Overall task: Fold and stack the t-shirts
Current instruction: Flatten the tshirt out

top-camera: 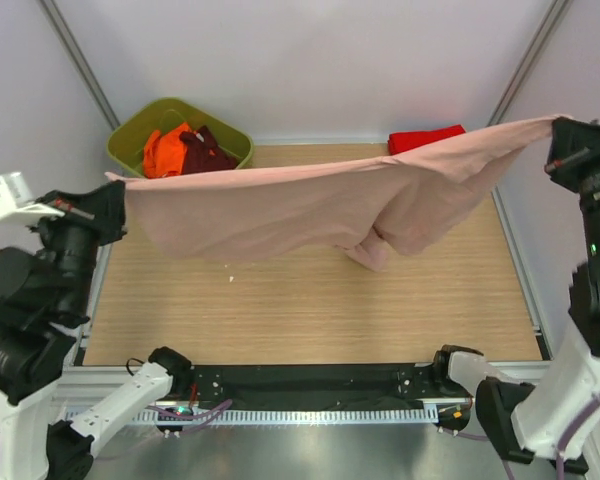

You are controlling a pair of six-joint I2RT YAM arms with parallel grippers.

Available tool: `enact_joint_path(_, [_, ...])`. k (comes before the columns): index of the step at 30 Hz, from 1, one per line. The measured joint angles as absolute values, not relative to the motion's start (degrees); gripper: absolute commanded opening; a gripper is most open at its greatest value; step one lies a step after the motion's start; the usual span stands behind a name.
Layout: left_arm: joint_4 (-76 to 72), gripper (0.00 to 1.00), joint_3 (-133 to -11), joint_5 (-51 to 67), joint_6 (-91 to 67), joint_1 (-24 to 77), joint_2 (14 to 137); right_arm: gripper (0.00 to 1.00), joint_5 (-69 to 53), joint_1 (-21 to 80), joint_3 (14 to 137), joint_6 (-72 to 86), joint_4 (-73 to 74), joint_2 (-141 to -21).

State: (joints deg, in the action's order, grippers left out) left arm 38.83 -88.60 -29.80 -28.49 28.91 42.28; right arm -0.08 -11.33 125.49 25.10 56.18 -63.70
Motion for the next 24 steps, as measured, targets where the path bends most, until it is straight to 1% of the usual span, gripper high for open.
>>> enact_joint_path(6, [37.04,0.01,-92.12,-27.97,-29.36,28.86,38.13,0.01,2.04,-11.33,127.52,24.51,50.65,-54.15])
enact_joint_path(9, [33.85,0.00,-90.94,-27.99,-28.75,28.86,37.32,0.01,2.31,-11.35,123.26,23.86,42.96,-49.67])
enact_joint_path(11, [31.24,0.00,-89.56,-28.14,-27.79,28.86,37.67,0.01,2.33,-11.38,119.46,23.27,37.50,-48.82])
enact_joint_path(13, [28.60,0.00,-88.68,-28.69,-26.48,28.86,39.27,0.01,2.31,-11.38,116.07,22.52,33.10,-49.84])
enact_joint_path(18, [22.68,0.00,-89.84,-30.09,-23.03,28.86,48.60,0.01,2.28,-11.38,115.42,20.95,28.18,-59.79])
enact_joint_path(21, [20.73,0.00,-90.08,-30.46,-21.45,28.86,52.34,0.01,2.42,-11.38,114.45,19.86,27.40,-63.77])
enact_joint_path(24, [20.32,0.01,-90.08,-30.44,-20.40,28.86,53.91,0.01,2.35,-11.38,113.51,18.94,28.01,-64.75])
